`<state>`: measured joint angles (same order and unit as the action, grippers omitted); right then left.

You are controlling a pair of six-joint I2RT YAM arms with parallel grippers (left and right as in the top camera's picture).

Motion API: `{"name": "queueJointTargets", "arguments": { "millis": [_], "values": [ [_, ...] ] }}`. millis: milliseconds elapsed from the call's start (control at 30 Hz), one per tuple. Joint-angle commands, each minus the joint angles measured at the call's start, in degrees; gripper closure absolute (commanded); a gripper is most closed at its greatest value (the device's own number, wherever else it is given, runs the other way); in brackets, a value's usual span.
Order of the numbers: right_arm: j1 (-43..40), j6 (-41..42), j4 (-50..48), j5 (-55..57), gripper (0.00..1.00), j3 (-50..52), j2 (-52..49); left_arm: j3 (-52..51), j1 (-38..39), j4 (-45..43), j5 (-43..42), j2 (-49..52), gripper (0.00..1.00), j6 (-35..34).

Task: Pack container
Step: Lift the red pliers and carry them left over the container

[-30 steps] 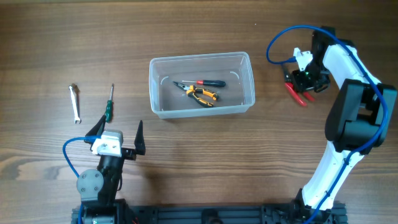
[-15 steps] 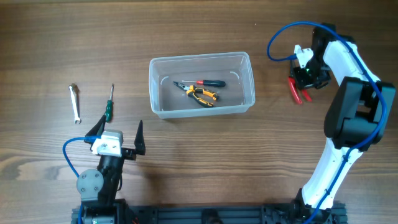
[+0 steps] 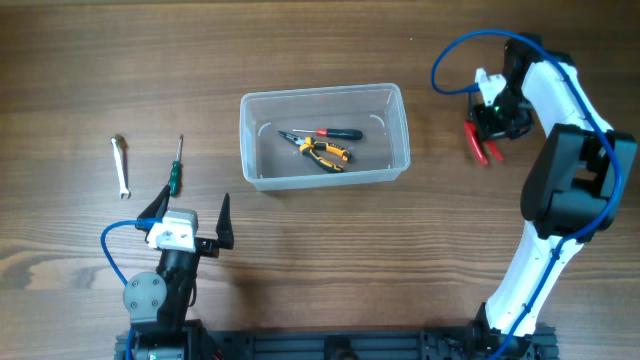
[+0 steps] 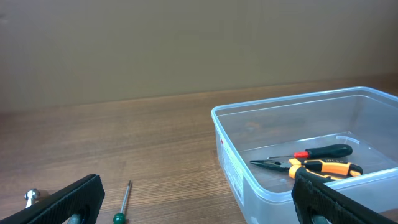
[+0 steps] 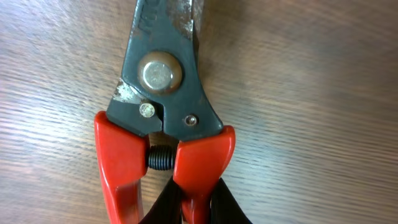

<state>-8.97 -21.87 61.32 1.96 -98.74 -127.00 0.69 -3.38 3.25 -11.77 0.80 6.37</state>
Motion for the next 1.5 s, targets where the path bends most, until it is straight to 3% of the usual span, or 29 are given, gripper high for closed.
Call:
{"name": "queueJointTargets", "arguments": {
  "millis": [0, 167, 400, 667, 900, 1133, 1467],
  "values": [
    [0.28, 1.03, 1.62, -1.11, 0.96, -7.82, 0.46, -0.37, 0.37, 0.04, 0.31, -0.37, 0.00, 0.70],
    [2.36, 0.83, 4.09, -1.14, 0.96, -16.59, 1.92, -0.37, 0.37, 0.02, 0.33, -0.37, 0.00, 0.70],
    [11.34, -5.07, 6.45, -1.11, 0.96, -25.44, 5.18, -0.37, 0.39, 0.04, 0.31, -0.37, 0.00, 0.70],
    [24.35, -15.63, 8.81, -1.14, 0.96, -25.51, 8.79, -0.37, 0.37, 0.04, 0.31, -0.37, 0.00, 0.70],
    [32.50, -18.03, 14.12, -7.72, 0.96, -25.51, 8.83, -0.37, 0.37, 0.04, 0.31, -0.37, 0.00, 0.70],
    [37.83, -21.68, 15.47, -15.45, 0.96, -25.38, 8.83, -0.37, 0.37, 0.04, 0.31, -0.37, 0.00, 0.70],
    [39.52, -21.68, 14.67, -16.20, 0.96, -23.54, 8.15, -0.37, 0.39, 0.04, 0.31, -0.37, 0.00, 0.70]
  ]
}}
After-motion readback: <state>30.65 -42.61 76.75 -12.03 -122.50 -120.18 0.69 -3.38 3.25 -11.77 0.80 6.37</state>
